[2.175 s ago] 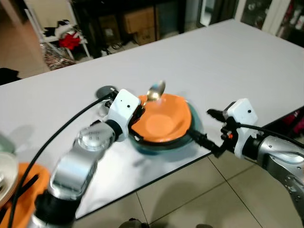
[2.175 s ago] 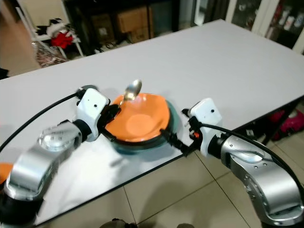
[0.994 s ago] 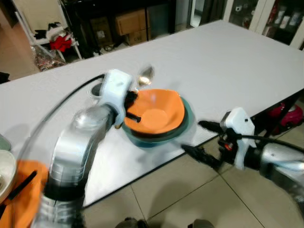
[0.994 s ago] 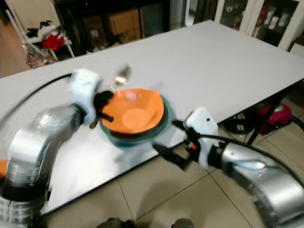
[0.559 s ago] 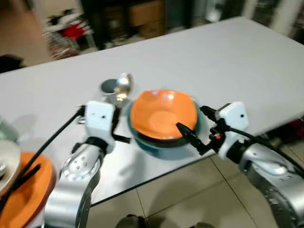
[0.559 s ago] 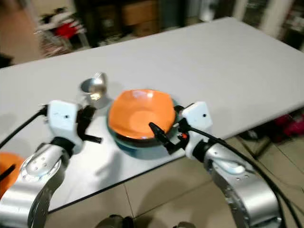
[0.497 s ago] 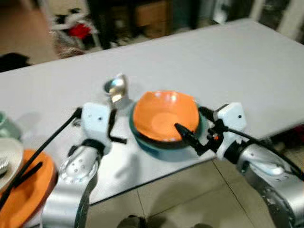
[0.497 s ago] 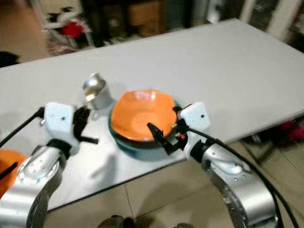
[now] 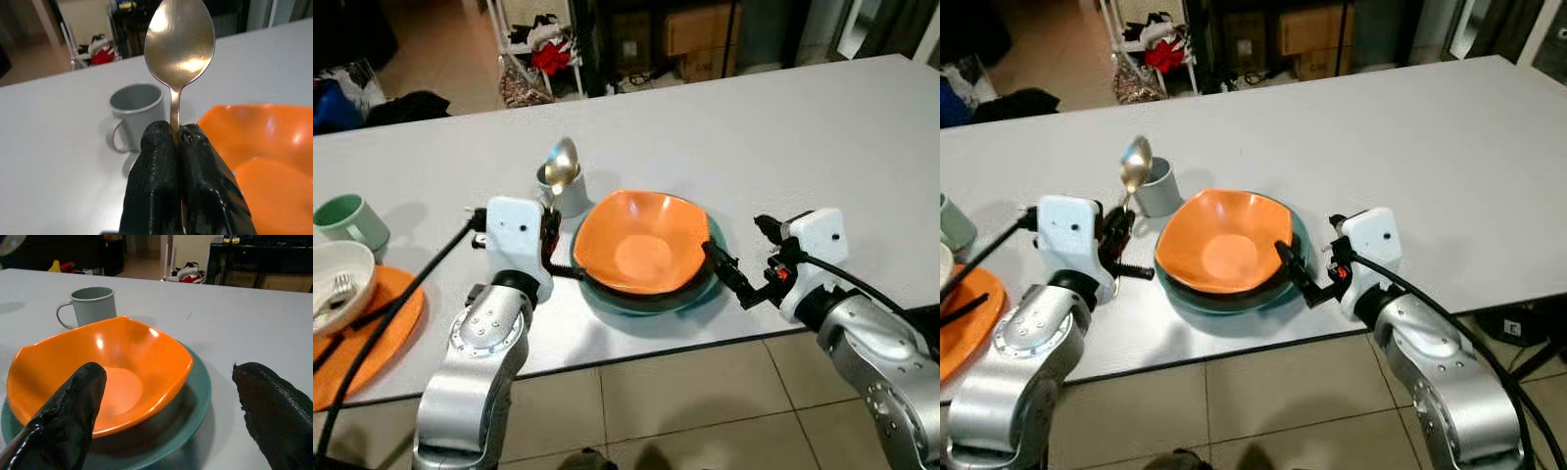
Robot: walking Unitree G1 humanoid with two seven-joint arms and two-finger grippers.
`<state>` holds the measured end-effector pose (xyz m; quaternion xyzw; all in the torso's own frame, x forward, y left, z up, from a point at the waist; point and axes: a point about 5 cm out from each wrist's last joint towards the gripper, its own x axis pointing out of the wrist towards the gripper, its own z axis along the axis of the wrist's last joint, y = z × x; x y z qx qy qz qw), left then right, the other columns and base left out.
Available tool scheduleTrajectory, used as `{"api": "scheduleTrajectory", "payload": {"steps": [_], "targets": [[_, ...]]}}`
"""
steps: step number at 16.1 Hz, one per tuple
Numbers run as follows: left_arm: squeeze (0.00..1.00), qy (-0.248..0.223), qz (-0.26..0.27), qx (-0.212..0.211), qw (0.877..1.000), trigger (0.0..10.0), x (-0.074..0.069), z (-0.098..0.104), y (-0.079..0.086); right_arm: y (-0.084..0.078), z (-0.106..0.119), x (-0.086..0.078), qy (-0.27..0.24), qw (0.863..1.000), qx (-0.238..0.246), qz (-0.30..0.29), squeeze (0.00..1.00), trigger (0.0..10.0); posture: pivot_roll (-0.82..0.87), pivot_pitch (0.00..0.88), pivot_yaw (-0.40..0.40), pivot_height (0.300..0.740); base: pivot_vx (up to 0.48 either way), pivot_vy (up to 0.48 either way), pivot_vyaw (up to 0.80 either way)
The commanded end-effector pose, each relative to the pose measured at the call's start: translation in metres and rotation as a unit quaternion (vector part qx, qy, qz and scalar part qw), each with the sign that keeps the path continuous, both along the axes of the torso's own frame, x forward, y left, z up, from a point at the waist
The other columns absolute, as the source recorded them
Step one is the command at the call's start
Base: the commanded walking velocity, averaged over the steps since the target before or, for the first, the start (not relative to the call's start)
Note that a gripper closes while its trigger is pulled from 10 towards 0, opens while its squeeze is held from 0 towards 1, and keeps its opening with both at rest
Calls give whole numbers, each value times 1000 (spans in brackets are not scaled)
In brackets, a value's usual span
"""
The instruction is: Setting the table
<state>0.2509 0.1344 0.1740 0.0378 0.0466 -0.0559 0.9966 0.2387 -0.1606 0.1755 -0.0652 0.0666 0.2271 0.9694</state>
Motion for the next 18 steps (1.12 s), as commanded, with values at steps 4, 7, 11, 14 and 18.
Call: {"api": "scheduleTrajectory", "payload": {"steps": [4,7,11,14,18], "targets": [[0,28,9,6,1000,10000,3,-9,8,7,7,-3,0,999,0,45,0,10000,-141,29,119,740,0,0,0],[0,82,-35,8,996,10000,4,-25,2,9,8,-7,11,997,-14,81,0,10000,-138,22,115,740,0,0,0],[1000,142,-14,22,989,10000,9,-44,9,18,6,-18,35,987,-30,153,0,10000,-138,20,124,740,0,0,0],[871,171,32,8,985,10000,19,-54,11,22,4,-31,53,976,-42,209,0,10000,-137,24,126,740,0,0,0],[0,205,63,-13,977,10000,25,-65,8,20,5,-33,56,974,-49,216,0,10000,-143,27,129,740,0,0,0]]}}
